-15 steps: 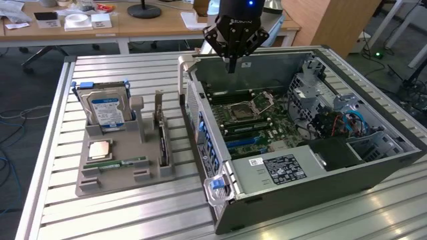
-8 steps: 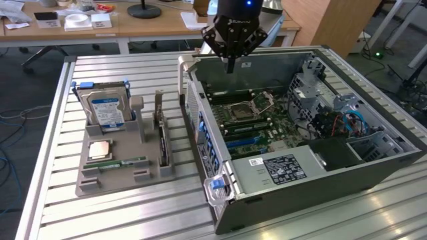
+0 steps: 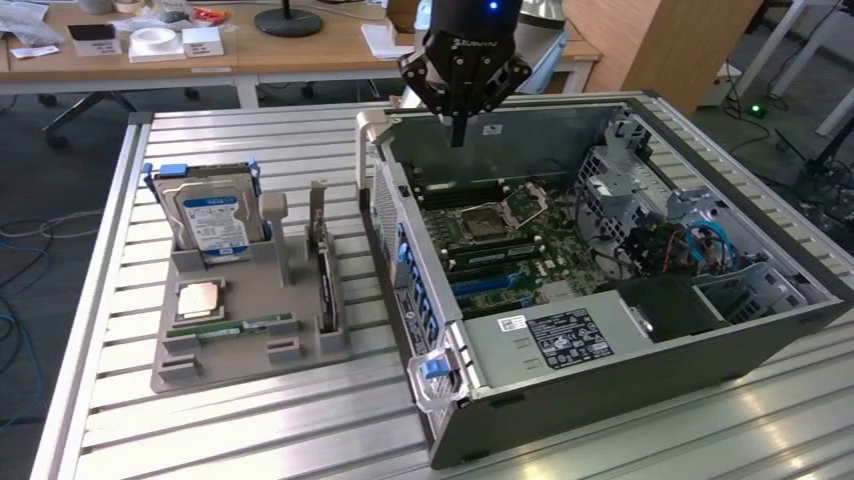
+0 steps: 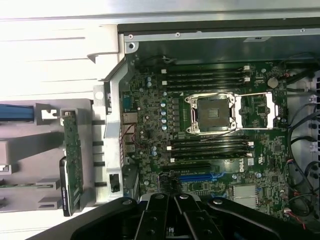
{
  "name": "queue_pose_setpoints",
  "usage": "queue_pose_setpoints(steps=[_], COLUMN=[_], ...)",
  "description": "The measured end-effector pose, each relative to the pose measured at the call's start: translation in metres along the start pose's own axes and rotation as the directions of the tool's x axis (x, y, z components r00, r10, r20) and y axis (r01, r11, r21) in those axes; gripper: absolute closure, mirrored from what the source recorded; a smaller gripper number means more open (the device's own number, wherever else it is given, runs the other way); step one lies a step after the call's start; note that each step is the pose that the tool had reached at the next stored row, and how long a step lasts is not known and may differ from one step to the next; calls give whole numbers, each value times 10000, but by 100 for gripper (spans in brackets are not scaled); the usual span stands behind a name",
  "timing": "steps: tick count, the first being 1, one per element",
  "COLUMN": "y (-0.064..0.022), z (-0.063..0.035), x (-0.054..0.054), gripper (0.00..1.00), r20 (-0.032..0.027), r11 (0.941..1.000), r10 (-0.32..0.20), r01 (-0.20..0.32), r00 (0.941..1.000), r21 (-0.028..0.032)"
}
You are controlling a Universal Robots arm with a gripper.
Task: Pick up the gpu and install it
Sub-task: 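Reach for the gpu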
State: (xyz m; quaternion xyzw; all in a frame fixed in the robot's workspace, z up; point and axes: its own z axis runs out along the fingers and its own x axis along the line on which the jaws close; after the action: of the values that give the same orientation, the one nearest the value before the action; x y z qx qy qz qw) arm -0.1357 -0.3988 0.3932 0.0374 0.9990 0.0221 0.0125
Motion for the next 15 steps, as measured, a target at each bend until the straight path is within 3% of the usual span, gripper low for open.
queue_pose_setpoints(steps=[15], y=[-6], z=[-2], x=[86], gripper=[89], r20=[0], r11=[10000], r10=[0], r01=[0], r00=[10000], r21=[0])
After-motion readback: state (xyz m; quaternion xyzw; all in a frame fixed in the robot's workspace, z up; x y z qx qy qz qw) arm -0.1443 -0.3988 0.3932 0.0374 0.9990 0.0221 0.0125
